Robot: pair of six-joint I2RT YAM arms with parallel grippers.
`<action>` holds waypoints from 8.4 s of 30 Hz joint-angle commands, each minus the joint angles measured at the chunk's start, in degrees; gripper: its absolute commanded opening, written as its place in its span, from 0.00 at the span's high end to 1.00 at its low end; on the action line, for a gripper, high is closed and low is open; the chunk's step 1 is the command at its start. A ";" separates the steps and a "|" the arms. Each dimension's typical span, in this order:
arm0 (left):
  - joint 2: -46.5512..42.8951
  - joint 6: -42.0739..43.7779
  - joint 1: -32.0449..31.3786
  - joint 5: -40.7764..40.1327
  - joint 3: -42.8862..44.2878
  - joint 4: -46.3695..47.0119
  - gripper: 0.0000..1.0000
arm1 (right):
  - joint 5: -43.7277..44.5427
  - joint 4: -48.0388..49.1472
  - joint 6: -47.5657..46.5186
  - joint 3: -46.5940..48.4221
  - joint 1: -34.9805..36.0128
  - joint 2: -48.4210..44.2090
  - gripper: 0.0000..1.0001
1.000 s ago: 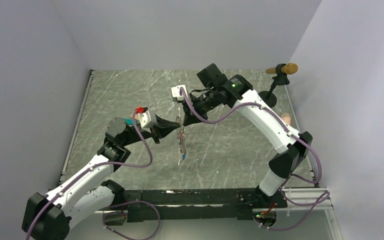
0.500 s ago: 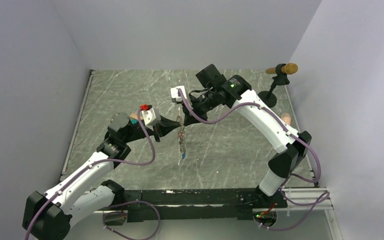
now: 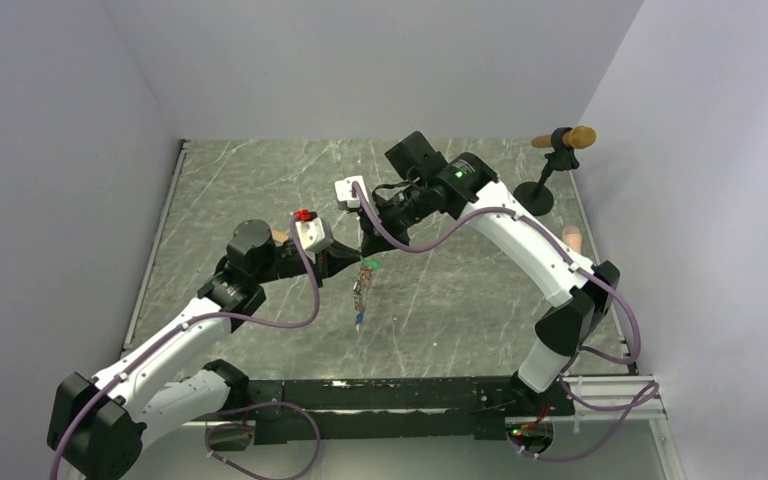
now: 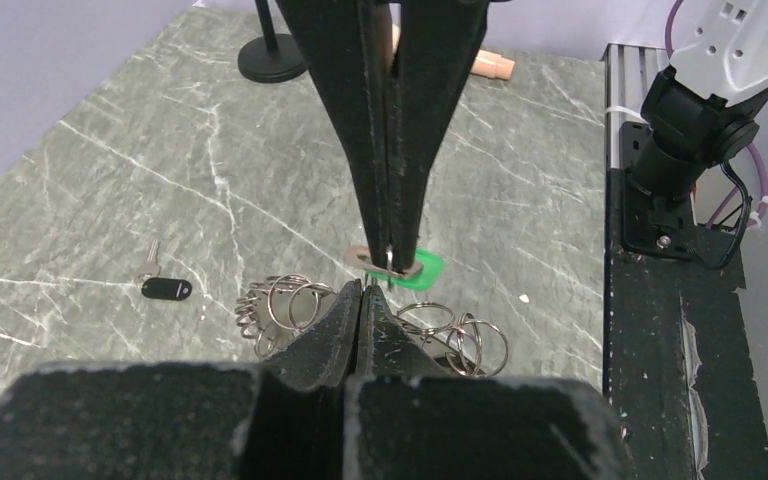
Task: Put the keys on the keyring
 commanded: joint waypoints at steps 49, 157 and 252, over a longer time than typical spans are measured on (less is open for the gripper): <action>-4.19 -8.84 0.87 -0.39 -3.15 14.83 1.00 | -7.17 4.08 -0.96 -5.88 -5.41 -3.64 1.00; -2.99 -14.94 2.80 3.26 -5.55 24.11 1.00 | -10.04 2.21 -2.54 -3.61 -5.04 -2.45 1.00; 0.52 -15.22 2.88 9.02 -4.39 24.91 1.00 | -15.89 4.85 1.05 -4.49 -5.16 -1.34 1.00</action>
